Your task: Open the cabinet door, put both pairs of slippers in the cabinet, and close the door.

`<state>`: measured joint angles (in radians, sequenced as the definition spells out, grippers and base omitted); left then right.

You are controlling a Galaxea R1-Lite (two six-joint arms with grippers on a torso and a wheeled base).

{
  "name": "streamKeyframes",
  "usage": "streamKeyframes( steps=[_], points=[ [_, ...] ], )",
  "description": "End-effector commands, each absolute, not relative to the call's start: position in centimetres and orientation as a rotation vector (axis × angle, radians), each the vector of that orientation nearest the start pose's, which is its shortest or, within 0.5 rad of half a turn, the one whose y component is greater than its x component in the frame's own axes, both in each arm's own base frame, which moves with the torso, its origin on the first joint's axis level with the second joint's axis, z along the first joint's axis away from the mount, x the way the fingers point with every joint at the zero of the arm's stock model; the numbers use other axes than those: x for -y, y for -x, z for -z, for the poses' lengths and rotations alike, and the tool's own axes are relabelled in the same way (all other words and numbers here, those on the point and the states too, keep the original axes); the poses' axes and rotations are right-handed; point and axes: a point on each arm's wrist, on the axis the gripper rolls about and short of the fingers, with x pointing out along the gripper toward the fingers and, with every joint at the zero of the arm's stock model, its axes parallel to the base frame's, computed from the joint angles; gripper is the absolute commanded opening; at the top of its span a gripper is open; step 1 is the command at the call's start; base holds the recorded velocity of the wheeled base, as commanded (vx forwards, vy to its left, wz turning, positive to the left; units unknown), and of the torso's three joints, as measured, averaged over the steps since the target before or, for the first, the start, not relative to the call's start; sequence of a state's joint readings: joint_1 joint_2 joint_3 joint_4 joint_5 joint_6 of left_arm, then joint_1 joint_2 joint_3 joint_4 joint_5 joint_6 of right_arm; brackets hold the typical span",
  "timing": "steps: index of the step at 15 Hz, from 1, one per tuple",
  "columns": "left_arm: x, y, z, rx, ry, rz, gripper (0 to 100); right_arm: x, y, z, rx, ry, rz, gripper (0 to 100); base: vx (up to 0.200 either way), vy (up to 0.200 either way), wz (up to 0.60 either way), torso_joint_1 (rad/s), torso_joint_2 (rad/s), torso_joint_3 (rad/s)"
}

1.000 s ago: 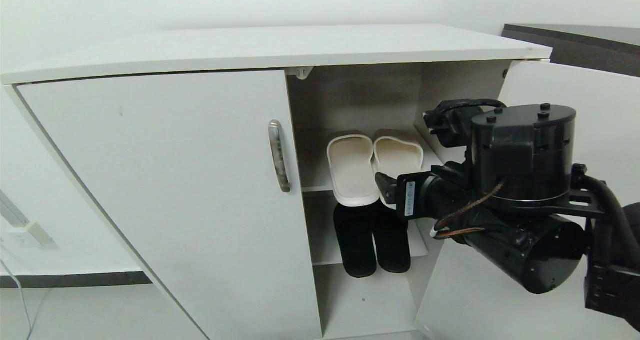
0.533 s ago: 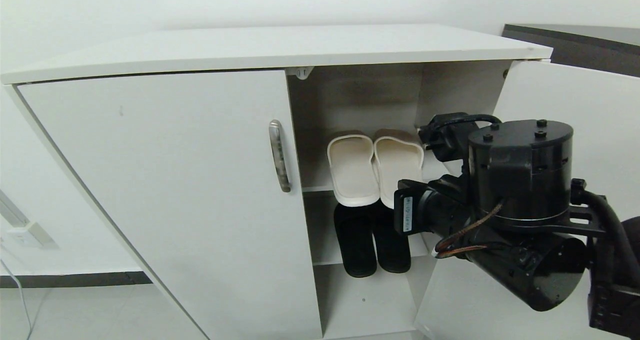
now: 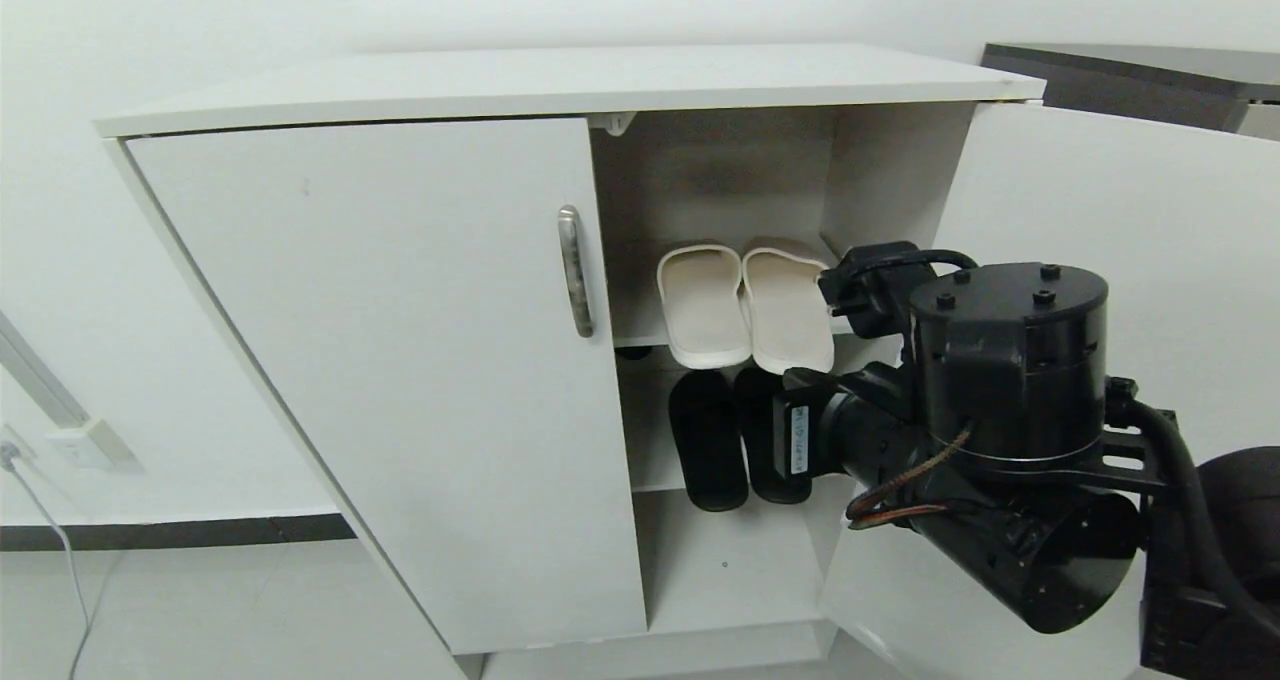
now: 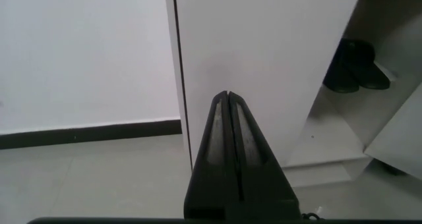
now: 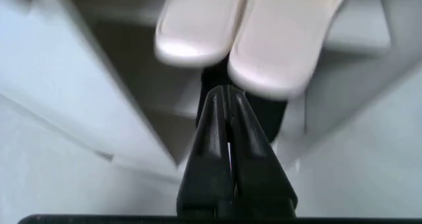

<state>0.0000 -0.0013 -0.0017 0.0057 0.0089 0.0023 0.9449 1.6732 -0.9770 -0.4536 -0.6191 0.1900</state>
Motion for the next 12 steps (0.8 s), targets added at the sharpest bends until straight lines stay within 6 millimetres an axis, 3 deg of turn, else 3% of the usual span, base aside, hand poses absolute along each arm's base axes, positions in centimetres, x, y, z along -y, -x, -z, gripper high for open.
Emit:
streamKeyframes(
  steps=[1, 12],
  points=[
    [0.0, 2.3, -7.5, -0.005, -0.003, -0.009, 0, -24.4, -19.2, -21.9, -0.208, -0.009, -0.305, 0, -0.2, 0.0, 0.0, -0.002, 0.01, 0.002],
    [0.0, 2.3, -7.5, -0.005, -0.003, -0.009, 0, -24.5, -19.5, -20.6, -0.237, 0.018, -0.298, 0, -0.2, 0.0, 0.0, 0.003, 0.0, 0.003]
  ],
)
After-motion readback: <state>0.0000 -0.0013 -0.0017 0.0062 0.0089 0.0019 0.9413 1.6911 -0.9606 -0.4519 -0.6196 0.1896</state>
